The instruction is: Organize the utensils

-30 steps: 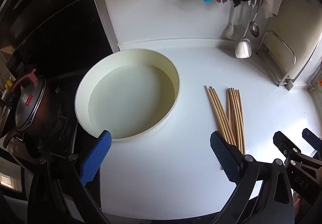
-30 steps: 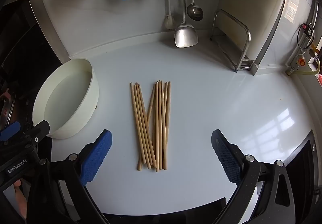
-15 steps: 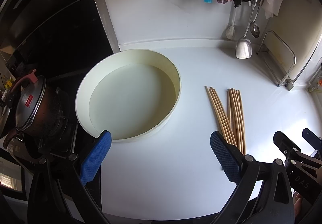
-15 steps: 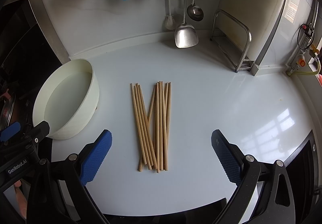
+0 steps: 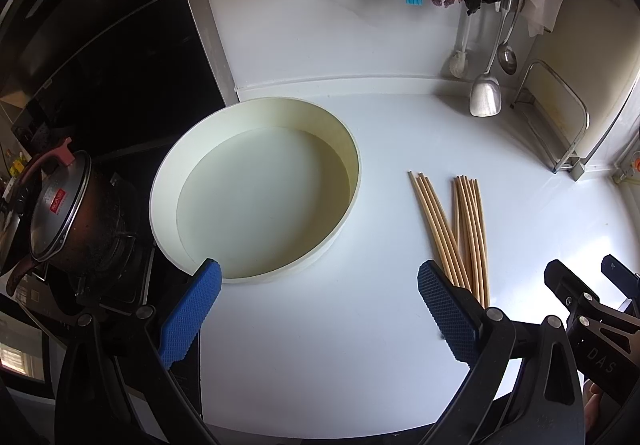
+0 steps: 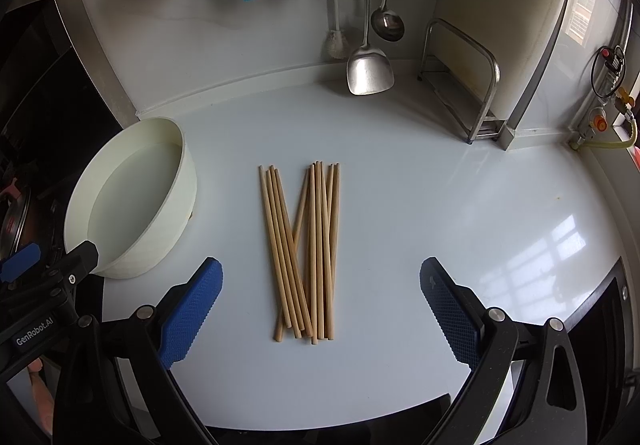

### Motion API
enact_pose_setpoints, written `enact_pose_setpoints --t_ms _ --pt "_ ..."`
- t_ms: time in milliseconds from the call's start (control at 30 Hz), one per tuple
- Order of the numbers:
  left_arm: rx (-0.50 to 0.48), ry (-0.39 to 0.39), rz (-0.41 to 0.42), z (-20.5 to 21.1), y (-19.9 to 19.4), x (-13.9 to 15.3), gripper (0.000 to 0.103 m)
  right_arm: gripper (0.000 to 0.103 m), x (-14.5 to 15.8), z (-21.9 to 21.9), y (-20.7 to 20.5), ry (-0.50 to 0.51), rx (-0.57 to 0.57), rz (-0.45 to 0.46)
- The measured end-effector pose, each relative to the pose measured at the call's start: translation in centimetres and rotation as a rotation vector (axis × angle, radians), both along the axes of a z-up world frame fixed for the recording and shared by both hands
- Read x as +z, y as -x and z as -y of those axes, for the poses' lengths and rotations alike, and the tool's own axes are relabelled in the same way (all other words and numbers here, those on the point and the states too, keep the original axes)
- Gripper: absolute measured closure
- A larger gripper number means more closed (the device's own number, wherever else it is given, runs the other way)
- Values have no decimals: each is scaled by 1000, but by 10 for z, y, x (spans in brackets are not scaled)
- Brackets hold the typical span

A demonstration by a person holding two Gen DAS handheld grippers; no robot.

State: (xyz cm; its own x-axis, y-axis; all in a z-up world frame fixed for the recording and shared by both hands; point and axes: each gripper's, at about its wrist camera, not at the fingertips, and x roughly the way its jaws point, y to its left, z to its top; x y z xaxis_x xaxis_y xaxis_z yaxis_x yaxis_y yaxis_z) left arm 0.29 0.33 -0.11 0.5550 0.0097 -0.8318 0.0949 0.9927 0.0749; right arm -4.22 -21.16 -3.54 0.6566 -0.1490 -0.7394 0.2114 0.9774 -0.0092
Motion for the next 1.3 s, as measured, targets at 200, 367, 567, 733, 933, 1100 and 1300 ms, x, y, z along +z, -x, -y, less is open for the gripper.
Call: enact_pose_setpoints --t_ms 200,367,567,733,933,1100,1300 --pt "0 0 0 0 0 0 6 8 0 0 0 1 1 0" --pt "-1 0 0 0 0 0 6 8 1 0 0 0 0 0" --pt "0 -1 1 0 0 0 6 8 1 0 -1 0 1 0" --pt "0 -1 1 0 0 0 6 8 2 -1 -2 0 0 0" --pt "0 -2 1 0 0 0 6 8 2 -1 -3 0 1 1" --pt "0 -1 1 0 0 0 6 8 3 -2 -2 0 0 1" --pt "0 -1 2 0 0 0 6 8 2 -3 -1 1 0 1"
